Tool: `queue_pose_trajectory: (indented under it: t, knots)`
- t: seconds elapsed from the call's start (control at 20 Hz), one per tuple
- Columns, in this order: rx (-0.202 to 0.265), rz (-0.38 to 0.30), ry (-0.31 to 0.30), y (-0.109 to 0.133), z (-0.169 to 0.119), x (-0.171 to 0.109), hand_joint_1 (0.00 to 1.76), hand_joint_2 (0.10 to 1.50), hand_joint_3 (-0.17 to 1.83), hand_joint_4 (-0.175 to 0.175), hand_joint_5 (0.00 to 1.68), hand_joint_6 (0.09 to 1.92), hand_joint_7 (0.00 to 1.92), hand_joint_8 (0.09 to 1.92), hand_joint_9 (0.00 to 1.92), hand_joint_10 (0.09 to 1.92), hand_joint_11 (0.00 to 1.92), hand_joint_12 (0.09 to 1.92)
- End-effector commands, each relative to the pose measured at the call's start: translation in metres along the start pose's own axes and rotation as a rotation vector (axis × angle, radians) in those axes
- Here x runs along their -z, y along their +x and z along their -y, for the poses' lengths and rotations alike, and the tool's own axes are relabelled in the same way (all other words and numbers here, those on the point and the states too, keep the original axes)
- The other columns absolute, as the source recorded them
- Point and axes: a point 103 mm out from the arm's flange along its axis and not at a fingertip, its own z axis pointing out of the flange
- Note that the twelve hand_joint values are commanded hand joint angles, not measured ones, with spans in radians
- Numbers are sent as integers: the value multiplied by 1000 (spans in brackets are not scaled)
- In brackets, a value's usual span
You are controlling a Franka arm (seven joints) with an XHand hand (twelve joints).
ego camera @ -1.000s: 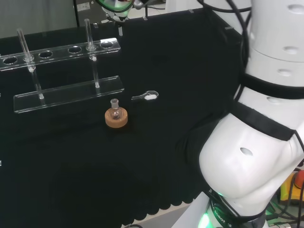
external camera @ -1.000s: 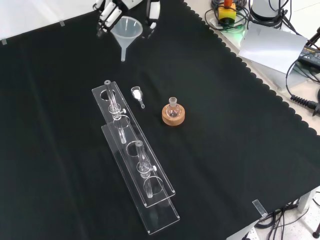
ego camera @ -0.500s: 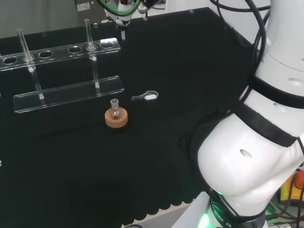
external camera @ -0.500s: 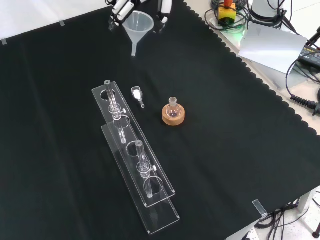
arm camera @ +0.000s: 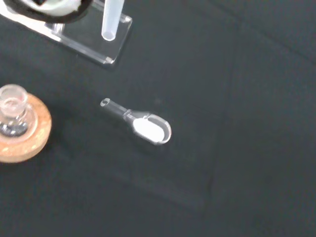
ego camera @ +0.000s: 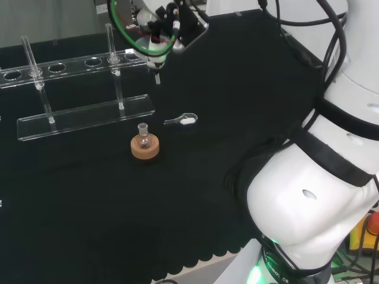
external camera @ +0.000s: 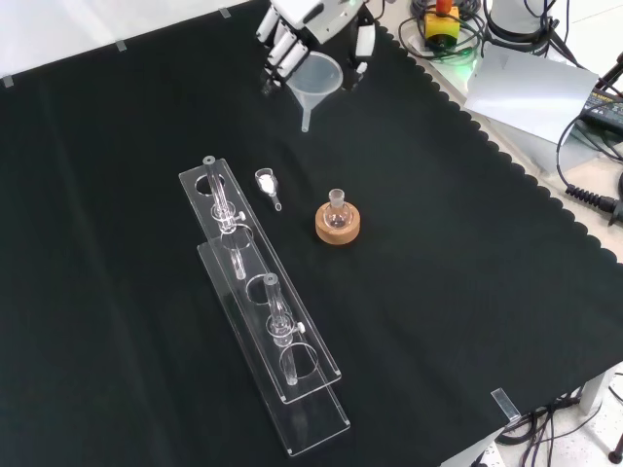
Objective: Place the funnel on the round-bottom flask.
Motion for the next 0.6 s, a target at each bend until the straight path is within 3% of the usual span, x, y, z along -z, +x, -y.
queue_pose_trajectory:
  t: [0.05,0.6]
  knots:
    - [6,-8,-10,17,2,-11,839,703,551,-11,604,205,521,631,1037,538,658,1176]
    - [45,-21,6,45,-8,-31,841,701,556,-13,594,226,525,631,1041,533,664,1172]
